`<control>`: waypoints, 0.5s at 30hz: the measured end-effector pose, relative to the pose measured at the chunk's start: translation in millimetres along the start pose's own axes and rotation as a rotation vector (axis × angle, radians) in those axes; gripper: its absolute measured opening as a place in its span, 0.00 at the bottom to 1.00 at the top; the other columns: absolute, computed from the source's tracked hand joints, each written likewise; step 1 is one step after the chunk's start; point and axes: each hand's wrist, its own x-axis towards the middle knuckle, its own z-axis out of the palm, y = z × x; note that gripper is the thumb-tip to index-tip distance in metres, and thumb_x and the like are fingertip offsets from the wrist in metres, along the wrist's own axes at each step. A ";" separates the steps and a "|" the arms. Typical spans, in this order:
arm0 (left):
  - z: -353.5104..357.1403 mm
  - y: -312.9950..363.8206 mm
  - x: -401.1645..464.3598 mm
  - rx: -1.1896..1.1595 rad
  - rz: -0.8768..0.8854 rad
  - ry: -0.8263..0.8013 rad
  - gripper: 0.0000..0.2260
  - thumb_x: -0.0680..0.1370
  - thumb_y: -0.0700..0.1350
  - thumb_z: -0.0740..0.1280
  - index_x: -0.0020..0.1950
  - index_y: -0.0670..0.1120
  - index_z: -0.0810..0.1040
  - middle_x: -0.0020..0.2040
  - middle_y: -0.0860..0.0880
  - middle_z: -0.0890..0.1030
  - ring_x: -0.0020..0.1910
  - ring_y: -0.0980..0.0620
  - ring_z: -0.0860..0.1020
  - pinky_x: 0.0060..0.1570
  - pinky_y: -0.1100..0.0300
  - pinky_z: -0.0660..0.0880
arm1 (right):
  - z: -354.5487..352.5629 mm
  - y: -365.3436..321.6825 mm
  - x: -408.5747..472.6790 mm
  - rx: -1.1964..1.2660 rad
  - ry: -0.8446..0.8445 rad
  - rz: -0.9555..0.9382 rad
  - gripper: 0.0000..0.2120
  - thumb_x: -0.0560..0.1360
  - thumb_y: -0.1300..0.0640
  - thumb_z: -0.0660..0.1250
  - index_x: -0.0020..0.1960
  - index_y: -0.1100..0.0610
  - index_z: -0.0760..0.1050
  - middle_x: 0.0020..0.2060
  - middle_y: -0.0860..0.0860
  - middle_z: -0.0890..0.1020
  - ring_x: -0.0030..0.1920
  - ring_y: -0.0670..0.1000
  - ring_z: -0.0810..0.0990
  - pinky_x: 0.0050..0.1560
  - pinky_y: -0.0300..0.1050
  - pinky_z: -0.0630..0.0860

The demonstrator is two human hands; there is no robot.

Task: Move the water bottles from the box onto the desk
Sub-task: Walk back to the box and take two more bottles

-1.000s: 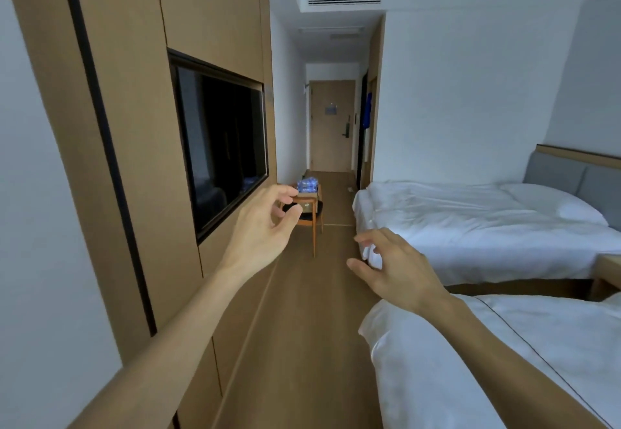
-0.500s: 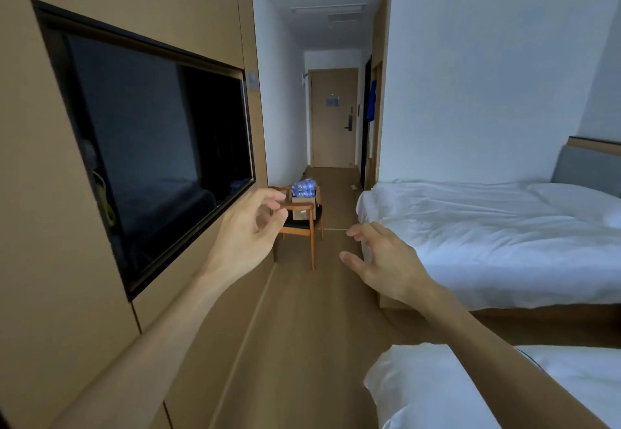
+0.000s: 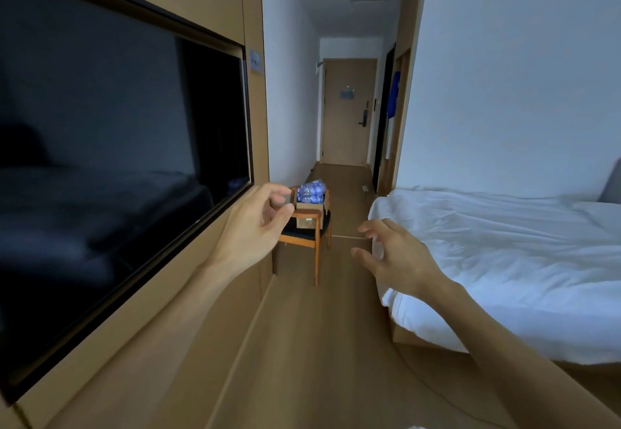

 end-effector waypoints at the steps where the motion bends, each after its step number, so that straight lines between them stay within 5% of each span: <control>1: 11.2 -14.8 19.6 -0.012 -0.001 -0.006 0.10 0.79 0.50 0.65 0.60 0.54 0.76 0.52 0.58 0.77 0.47 0.62 0.76 0.43 0.73 0.71 | 8.3 9.2 20.9 -0.004 0.001 0.007 0.19 0.77 0.42 0.64 0.66 0.46 0.70 0.61 0.43 0.75 0.61 0.45 0.73 0.52 0.40 0.70; 5: 55.7 -64.0 96.0 -0.035 0.004 -0.044 0.10 0.79 0.49 0.65 0.60 0.54 0.76 0.51 0.59 0.77 0.43 0.62 0.77 0.41 0.69 0.70 | 33.6 46.6 99.8 -0.025 0.005 0.045 0.19 0.77 0.42 0.64 0.65 0.47 0.69 0.60 0.42 0.75 0.59 0.44 0.74 0.53 0.41 0.71; 15: 176.1 -159.7 244.7 -0.083 0.000 -0.117 0.10 0.80 0.47 0.64 0.60 0.51 0.76 0.52 0.57 0.78 0.47 0.63 0.76 0.42 0.76 0.68 | 103.1 165.8 250.9 -0.045 0.022 0.123 0.20 0.76 0.40 0.64 0.64 0.47 0.69 0.59 0.44 0.76 0.56 0.45 0.75 0.52 0.45 0.77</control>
